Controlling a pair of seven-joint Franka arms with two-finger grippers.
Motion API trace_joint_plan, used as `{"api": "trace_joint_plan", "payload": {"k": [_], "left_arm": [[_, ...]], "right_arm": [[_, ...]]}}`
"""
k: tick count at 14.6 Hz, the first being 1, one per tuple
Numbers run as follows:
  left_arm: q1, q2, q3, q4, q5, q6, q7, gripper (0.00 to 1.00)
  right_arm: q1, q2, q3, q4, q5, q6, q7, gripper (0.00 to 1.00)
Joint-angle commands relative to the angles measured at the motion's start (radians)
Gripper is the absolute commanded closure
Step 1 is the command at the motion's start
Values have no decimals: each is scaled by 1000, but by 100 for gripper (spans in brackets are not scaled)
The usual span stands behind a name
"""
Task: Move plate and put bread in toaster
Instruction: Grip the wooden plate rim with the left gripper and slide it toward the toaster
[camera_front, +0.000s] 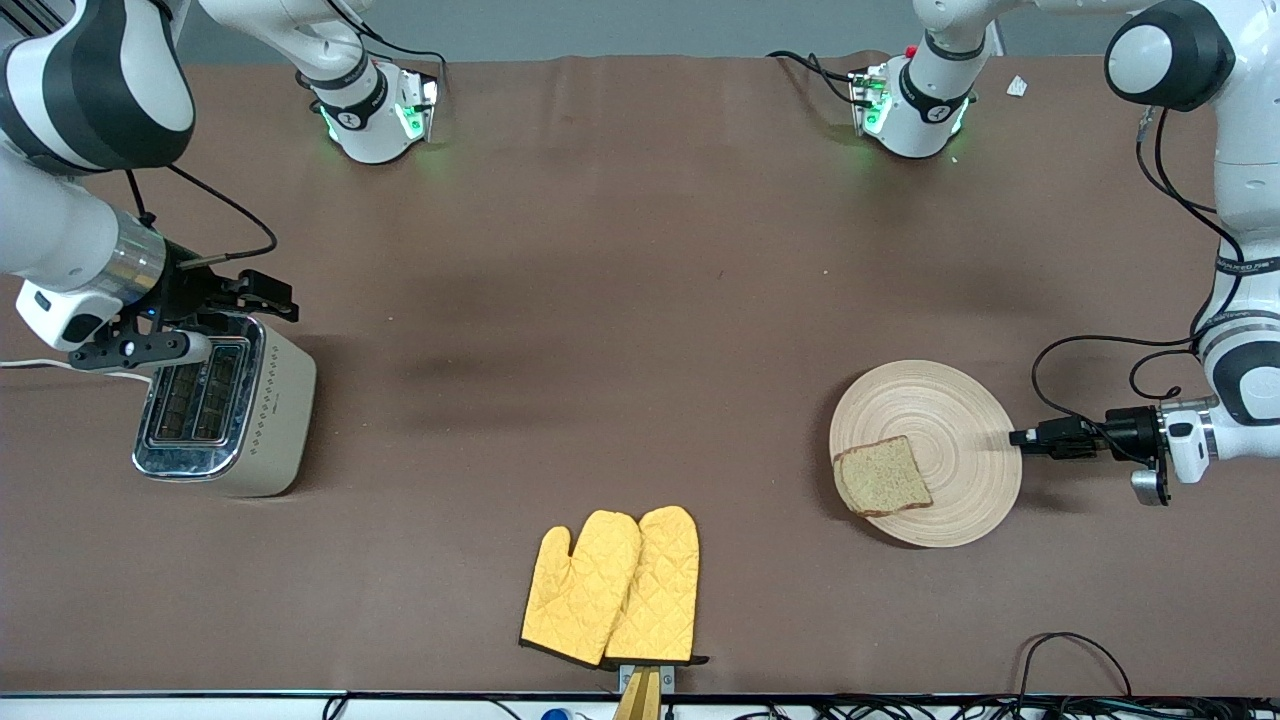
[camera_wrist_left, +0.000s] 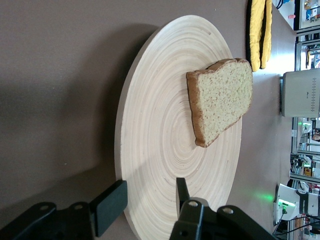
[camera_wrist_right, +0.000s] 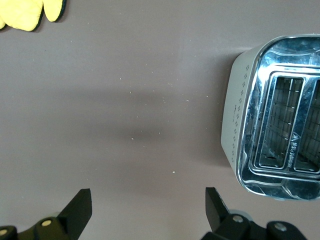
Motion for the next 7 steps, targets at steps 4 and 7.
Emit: {"api": "trace_joint_plan", "payload": {"k": [4,7], "left_arm": [[-1,40,1,20,-52,-6,18,52],[-2,49,1,20,-58,-6,15,53]], "right_arm": [[19,23,1,-14,19,38,12,0],[19,26,1,-14,19,38,12,0]]}}
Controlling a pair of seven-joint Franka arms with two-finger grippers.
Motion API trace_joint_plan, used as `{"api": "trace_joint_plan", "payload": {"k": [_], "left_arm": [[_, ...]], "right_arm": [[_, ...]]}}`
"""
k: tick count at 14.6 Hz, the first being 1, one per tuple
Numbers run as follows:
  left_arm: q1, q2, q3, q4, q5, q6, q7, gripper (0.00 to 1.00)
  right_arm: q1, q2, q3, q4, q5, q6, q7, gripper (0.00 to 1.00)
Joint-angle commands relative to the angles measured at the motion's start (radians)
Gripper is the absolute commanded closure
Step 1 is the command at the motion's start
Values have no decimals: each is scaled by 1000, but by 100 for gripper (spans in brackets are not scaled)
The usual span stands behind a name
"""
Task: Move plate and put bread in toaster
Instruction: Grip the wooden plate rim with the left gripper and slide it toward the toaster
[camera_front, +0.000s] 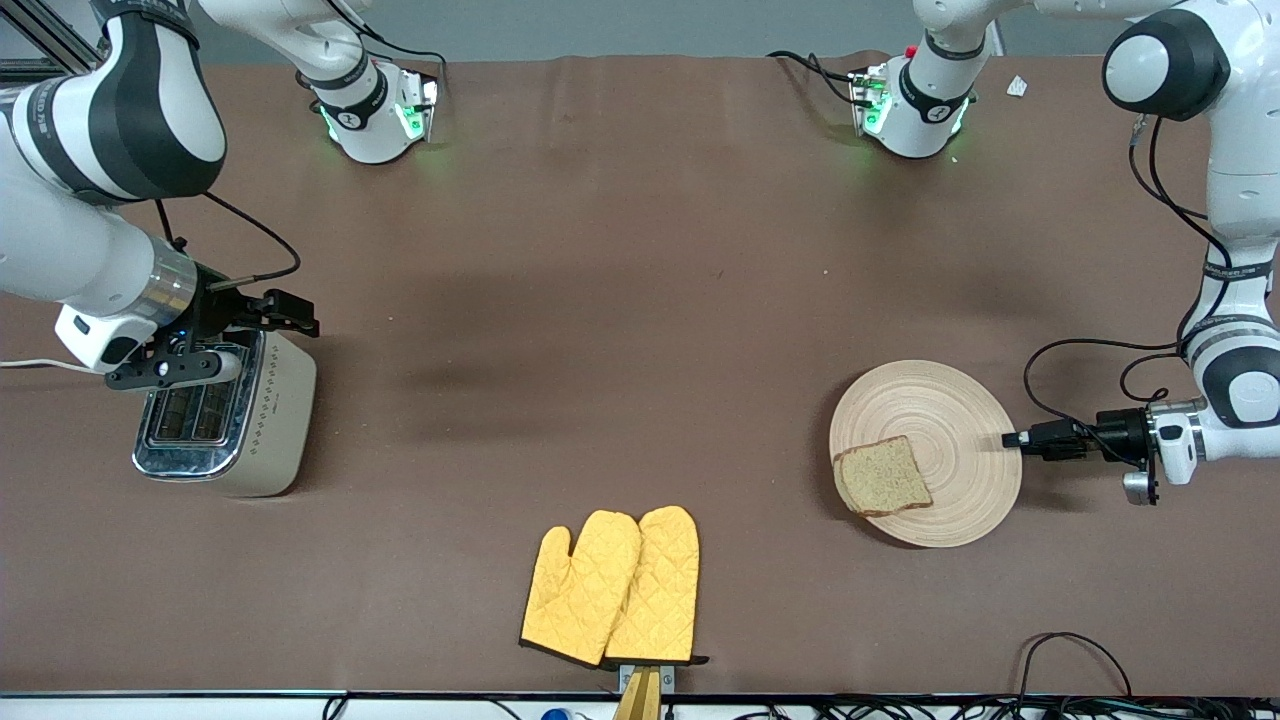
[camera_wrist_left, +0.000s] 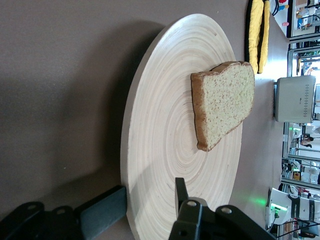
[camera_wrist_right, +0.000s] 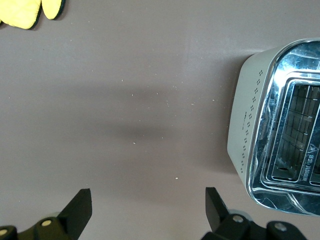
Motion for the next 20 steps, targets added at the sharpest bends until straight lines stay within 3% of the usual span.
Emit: {"api": "trace_joint_plan", "payload": {"k": [1,9,18,20], "left_arm": [[-4,20,0,18,-23,-6,15,53],[-7,44,0,18,-23,0,11,57],[-25,47,-8,18,-21,-2,1,98],[-47,46,-16,18,-21,-8,-4,99]], "right_arm": [[3,-8,-1,-9,16,9,12,0],[6,-7,-1,-11,16,14,10,0],[37,4,-1,-9,24,17,52,0],[57,23,-1,-9,24,47,72,0]]}}
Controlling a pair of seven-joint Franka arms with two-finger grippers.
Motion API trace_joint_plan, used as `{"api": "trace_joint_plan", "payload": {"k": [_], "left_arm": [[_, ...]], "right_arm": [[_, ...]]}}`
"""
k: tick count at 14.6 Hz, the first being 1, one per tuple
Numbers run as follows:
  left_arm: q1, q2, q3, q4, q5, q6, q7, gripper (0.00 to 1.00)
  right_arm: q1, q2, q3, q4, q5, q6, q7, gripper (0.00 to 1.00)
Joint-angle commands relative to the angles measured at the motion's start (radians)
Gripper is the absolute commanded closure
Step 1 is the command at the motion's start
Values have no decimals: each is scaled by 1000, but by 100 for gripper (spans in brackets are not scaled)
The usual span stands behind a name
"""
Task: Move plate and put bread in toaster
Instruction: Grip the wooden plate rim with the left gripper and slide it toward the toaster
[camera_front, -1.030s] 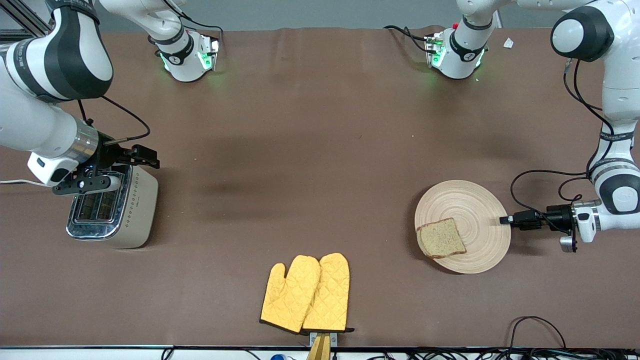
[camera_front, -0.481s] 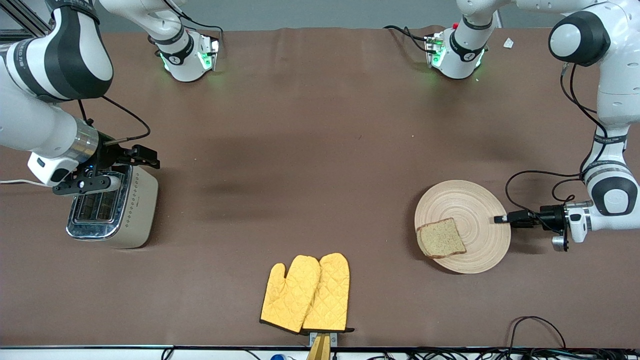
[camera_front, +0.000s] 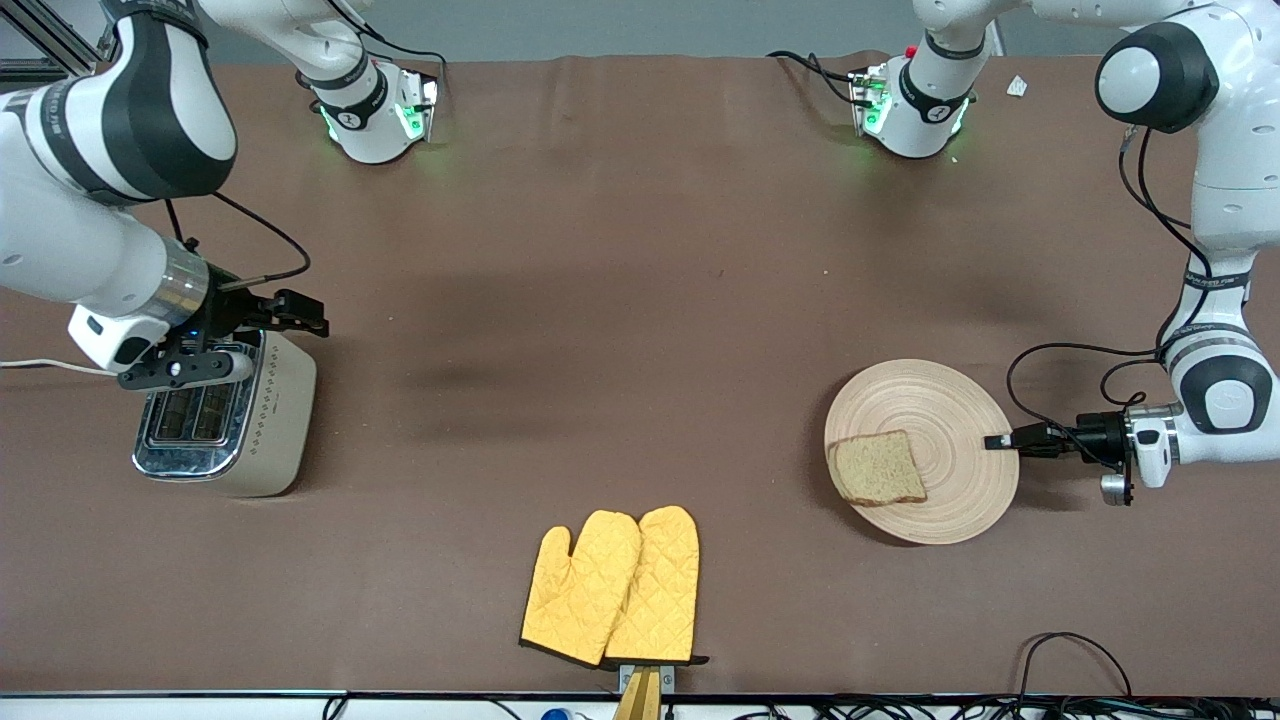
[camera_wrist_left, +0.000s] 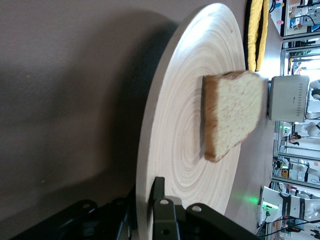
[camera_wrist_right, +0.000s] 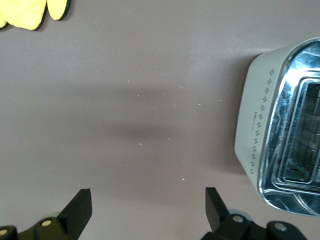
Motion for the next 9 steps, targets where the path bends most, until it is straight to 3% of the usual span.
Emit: {"api": "trace_joint_plan", "payload": {"k": [1,3,5,7,9], "left_arm": [[-36,5,-9,9,-6,-6,1,100],[-45,0,-73,8,-6,-7,-31,100],[-71,-3,-155,0,5,-9,-121,100],[-138,-3,-187,-8,-9,-7,-173,100],[-200,-3,-221,-8,-30,-6,-219,100]], "right_arm": [[42,23,-2,-8,16,38,33,0],[53,49,-2,-8,36,61,35,0],[54,83,-2,-8,112,93,35,0],[56,135,-2,-8,174,145,33,0],[82,161,-2,-8,176,202,41,0]]}}
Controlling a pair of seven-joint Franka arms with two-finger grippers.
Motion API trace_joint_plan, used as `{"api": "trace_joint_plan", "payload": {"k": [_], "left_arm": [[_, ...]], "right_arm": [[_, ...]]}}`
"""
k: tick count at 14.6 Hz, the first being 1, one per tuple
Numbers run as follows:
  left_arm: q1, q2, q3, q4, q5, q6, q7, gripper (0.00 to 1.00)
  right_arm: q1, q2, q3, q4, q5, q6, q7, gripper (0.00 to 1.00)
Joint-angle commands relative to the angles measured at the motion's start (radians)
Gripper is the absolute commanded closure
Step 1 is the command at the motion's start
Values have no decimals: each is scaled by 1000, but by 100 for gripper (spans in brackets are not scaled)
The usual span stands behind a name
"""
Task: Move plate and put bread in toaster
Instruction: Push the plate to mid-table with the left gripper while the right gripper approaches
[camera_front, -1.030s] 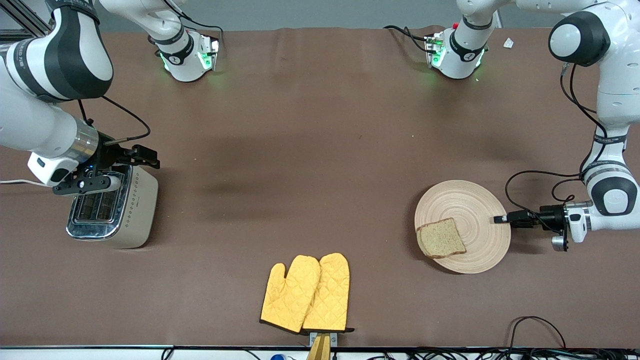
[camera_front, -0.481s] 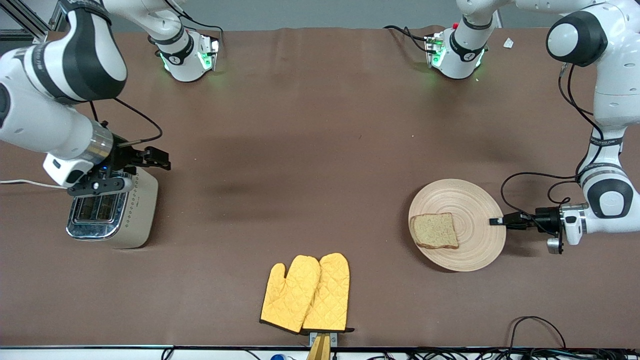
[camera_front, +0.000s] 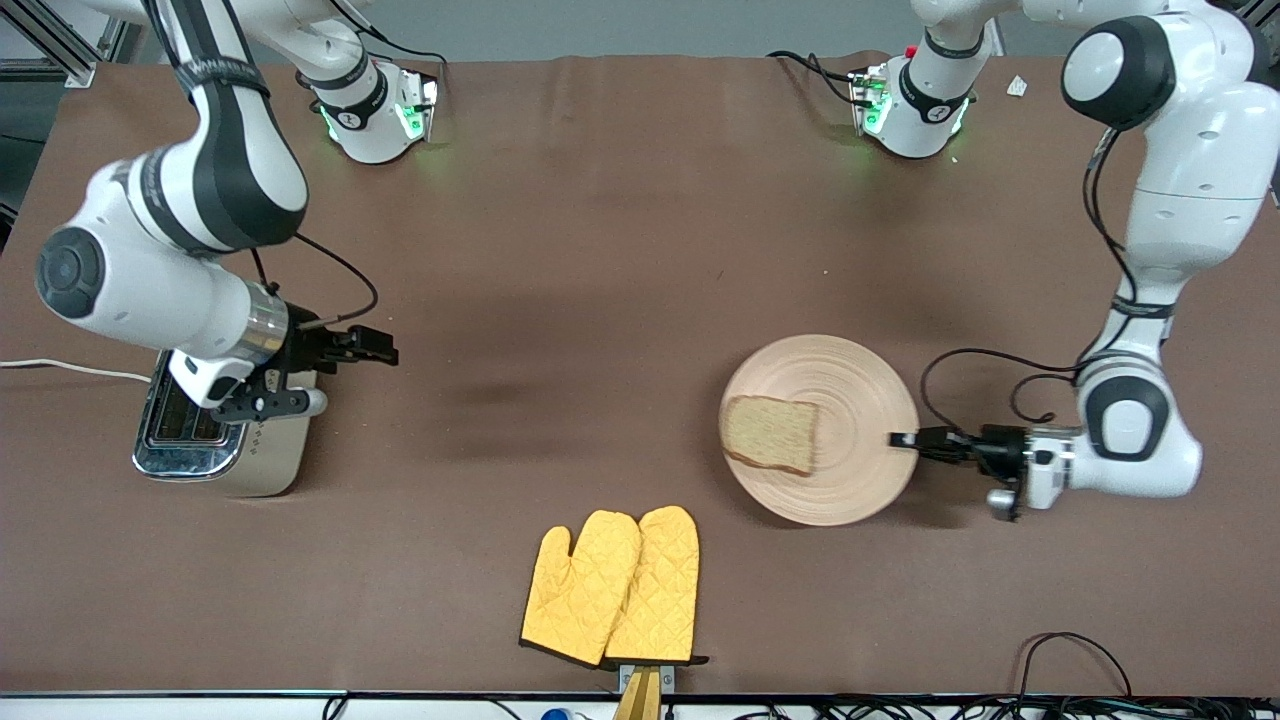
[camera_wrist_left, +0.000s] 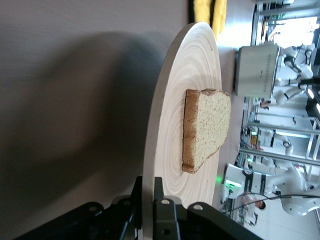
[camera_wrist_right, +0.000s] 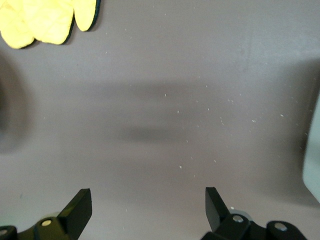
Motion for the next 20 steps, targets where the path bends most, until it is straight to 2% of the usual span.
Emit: {"api": "trace_joint_plan", "payload": {"k": [1,3,7,10,12,18,20], "left_arm": [[-57,-4,-50,-5,-61,-11,-42,100],[-110,1,-73,-24,-121,-4,-34,100],[-195,7,-73,-47,-195,50,-31,100],[-274,18,-71,-48,-267,143,12,100],[-304,29,-71,-48,-278,199,74,100],[-350,87,-71,-48,-339,299,198,99],[-353,87,-71,-50,-341,323,196,91]], "right_arm": [[33,43,-4,-3,28,74,18,0],[33,85,-4,-3,28,134,18,0],[50,169,-3,-4,31,239,19,0],[45,227,-3,0,32,288,19,0],[51,235,-3,-6,35,288,27,0],[137,235,-4,-58,55,303,222,0],[180,223,-4,-125,55,396,275,0]]}}
